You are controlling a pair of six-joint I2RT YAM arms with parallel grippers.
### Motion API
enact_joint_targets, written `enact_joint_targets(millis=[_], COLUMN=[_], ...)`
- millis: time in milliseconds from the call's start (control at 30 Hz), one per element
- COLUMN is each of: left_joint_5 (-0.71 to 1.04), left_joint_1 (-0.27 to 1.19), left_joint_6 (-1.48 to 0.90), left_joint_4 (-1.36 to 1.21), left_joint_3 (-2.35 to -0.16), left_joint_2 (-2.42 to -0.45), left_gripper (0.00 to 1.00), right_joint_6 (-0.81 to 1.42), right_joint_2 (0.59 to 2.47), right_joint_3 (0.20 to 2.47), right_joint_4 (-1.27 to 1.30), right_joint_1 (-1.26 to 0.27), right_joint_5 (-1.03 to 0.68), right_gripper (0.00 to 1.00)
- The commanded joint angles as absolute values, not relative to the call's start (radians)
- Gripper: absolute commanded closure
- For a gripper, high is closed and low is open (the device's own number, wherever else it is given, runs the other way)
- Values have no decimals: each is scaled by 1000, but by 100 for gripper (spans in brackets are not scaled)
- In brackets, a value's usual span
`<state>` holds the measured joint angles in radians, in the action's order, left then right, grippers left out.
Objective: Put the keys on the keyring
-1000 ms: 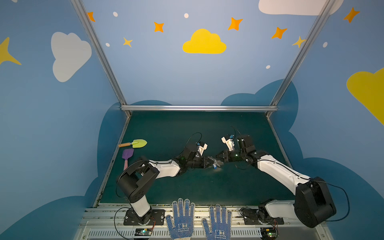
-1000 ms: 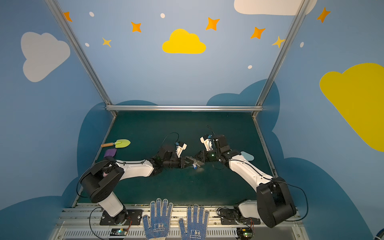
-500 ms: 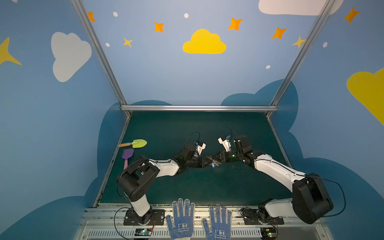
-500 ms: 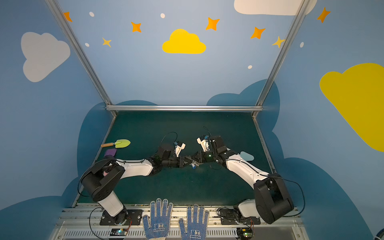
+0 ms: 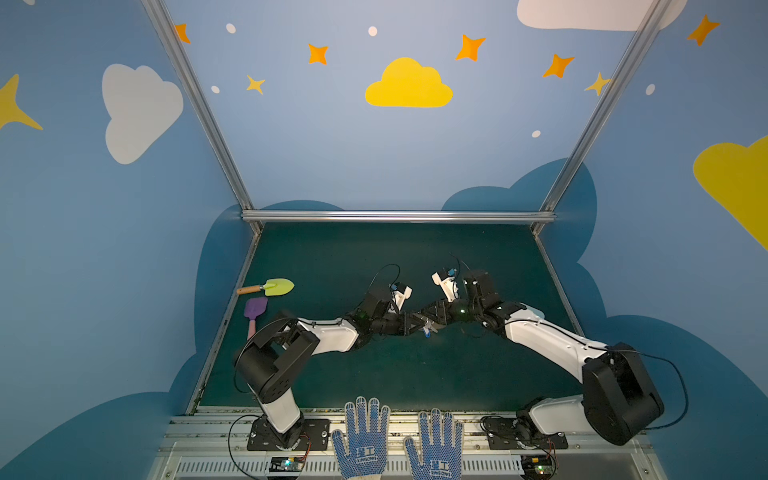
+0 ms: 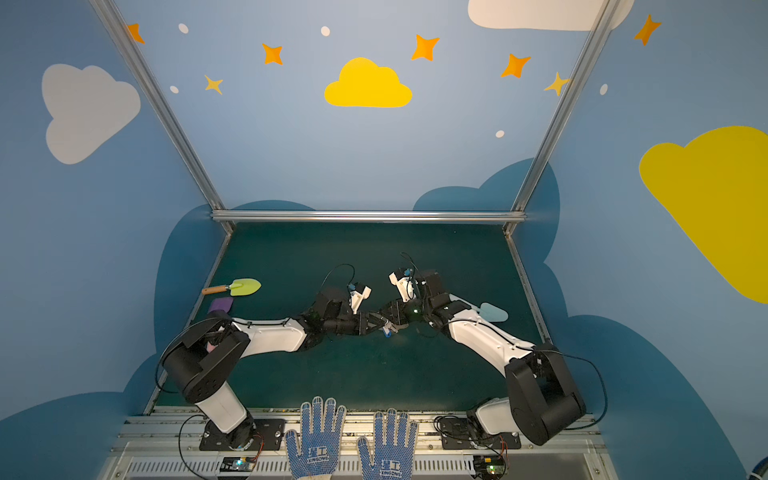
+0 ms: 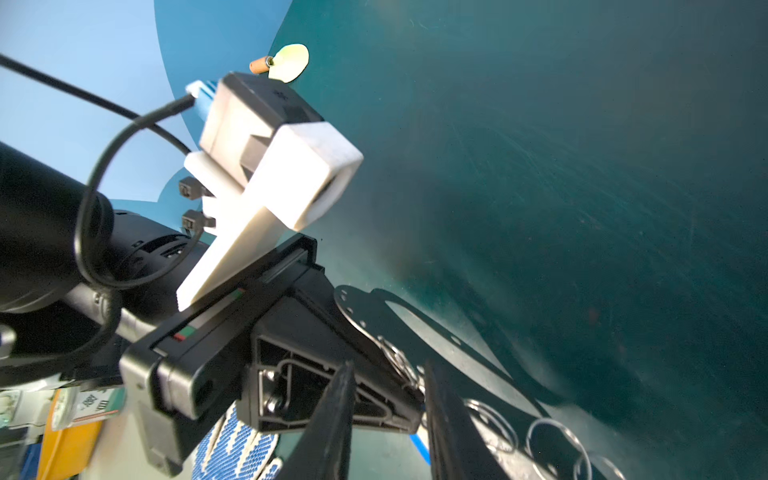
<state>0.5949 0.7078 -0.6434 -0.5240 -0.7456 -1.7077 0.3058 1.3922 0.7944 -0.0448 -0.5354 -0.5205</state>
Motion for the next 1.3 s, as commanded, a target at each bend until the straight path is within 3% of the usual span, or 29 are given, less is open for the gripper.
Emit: enact_joint_targets(millis=[0, 400, 867, 1267], left_joint_5=[601, 601, 591, 512], left_joint_1=[709, 709, 709, 708], left_joint_6=[-635, -638, -638, -593], left_joint_4=[-508, -513, -510, -380], left_joint_3=[-729, -727, -718, -696], left_joint_2=[-1713, -1709, -1699, -1650], left_gripper=[96, 96, 96, 96], right_joint_6=[264, 219, 209, 236], right_joint_2=[1401, 1430, 1431, 1374], right_joint_3=[779, 760, 765, 795], right_joint_4=[3, 11, -15, -126], right_joint_1=[-544, -571, -577, -572], right_joint_5=[-503, -480, -444, -421], right_gripper=[69, 72, 100, 100])
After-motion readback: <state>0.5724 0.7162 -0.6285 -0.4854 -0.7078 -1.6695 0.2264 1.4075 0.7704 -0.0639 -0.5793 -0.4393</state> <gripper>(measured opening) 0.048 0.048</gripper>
